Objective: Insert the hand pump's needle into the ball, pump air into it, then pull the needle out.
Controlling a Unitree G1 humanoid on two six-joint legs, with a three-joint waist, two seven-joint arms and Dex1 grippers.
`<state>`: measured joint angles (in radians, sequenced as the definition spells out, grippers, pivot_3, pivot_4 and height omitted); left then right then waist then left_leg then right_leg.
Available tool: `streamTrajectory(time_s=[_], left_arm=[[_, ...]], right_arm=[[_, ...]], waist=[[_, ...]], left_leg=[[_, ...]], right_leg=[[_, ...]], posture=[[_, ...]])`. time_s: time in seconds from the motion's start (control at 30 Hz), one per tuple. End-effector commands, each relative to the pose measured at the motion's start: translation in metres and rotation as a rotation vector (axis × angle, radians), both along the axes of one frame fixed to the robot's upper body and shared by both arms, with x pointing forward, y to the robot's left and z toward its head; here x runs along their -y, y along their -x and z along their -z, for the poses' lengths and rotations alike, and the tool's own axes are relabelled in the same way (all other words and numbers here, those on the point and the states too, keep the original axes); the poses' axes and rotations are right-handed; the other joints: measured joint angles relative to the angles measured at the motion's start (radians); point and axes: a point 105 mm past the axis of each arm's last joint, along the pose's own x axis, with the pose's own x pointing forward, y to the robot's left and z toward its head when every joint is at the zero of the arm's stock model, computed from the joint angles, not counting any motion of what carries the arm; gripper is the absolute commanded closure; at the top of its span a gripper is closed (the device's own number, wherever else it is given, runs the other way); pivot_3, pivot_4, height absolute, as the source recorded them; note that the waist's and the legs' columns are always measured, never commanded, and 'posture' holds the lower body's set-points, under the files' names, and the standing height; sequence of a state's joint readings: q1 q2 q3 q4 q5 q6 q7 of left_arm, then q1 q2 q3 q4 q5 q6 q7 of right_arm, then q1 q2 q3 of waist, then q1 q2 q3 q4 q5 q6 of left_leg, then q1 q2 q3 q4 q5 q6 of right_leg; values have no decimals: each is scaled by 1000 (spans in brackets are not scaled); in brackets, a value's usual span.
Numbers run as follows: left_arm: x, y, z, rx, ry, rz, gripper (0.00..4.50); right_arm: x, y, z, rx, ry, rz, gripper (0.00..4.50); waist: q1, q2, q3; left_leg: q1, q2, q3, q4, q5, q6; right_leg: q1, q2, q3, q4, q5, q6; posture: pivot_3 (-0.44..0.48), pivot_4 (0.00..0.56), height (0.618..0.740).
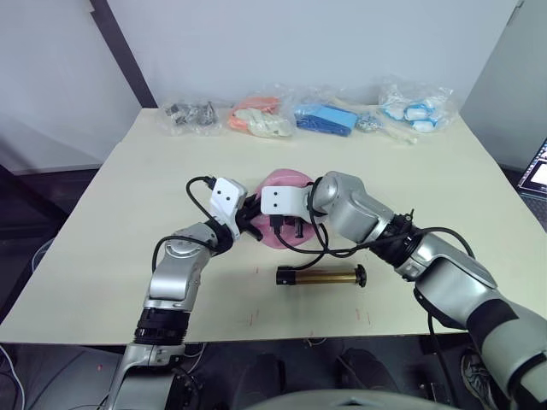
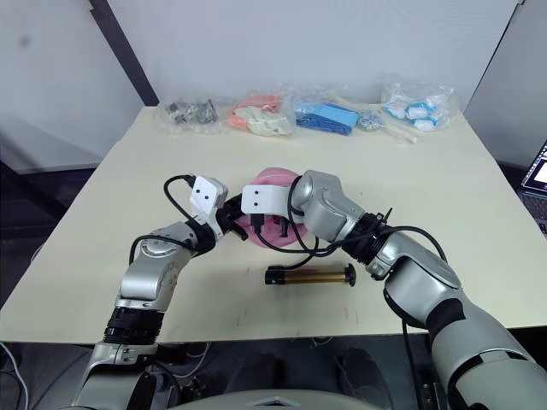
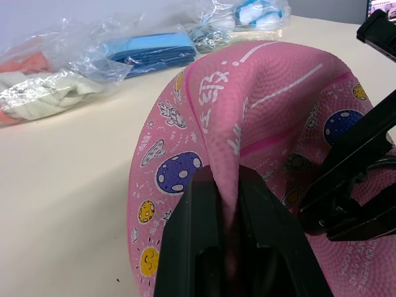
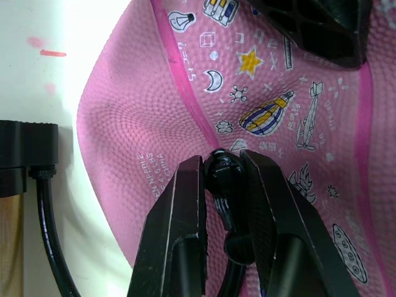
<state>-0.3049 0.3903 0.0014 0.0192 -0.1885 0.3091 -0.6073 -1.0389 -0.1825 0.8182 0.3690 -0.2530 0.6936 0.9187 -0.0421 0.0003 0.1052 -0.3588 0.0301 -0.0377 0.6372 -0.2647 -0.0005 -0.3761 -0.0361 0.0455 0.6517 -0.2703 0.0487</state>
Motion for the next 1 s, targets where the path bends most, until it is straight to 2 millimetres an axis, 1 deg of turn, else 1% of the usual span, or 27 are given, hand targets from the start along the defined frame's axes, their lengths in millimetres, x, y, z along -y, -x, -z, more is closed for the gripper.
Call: streamTrajectory(time_s=[0.03,0.33,0.4,0.53,0.77,0.83,0.87,1.0], left_arm=[[1,9,24,-88,-23,29,4500],[-2,9,27,-91,-26,23,4500],[-2,9,27,-91,-26,22,4500],[-2,9,28,-91,-27,23,4500],[-2,9,29,-92,-27,25,4500],[-2,10,29,-93,-28,26,4500],[-2,10,29,-93,-29,26,4500],[-3,9,29,-93,-31,27,4500]], right_arm=[[88,-17,74,-84,271,300,4155],[91,-15,85,-94,298,297,4155],[94,-16,88,-95,306,302,4155],[100,-16,91,-93,322,311,4155],[107,-16,96,-95,342,316,4155],[105,-16,96,-95,333,313,4155],[101,-15,94,-100,310,309,4155],[85,-16,79,-110,222,289,4155]], waist=[[0,1,-1],[-1,2,-3],[-1,2,-3],[-2,3,-2],[-2,4,-2],[-2,4,-2],[-2,4,-2],[-2,4,-2]], left_leg=[[0,0,0,0,0,0],[4,-4,-5,-2,0,0],[6,-8,-12,-4,0,0],[12,-9,-17,-6,0,-1],[13,-14,-24,-7,0,-1],[13,-14,-25,-7,-1,-1],[13,-14,-25,-7,-1,-1],[13,-17,-29,-8,-3,-5]], right_leg=[[0,0,0,0,0,0],[1,0,4,0,0,0],[2,0,6,0,0,0],[7,1,6,-3,-1,0],[7,1,6,-4,-1,0],[7,1,6,-4,-1,0],[7,0,6,-4,-1,0],[7,0,6,-4,-1,0]], posture=[[0,150,736],[0,150,736],[0,150,736],[0,150,736],[0,150,736],[0,150,736],[0,150,736],[0,150,736]])
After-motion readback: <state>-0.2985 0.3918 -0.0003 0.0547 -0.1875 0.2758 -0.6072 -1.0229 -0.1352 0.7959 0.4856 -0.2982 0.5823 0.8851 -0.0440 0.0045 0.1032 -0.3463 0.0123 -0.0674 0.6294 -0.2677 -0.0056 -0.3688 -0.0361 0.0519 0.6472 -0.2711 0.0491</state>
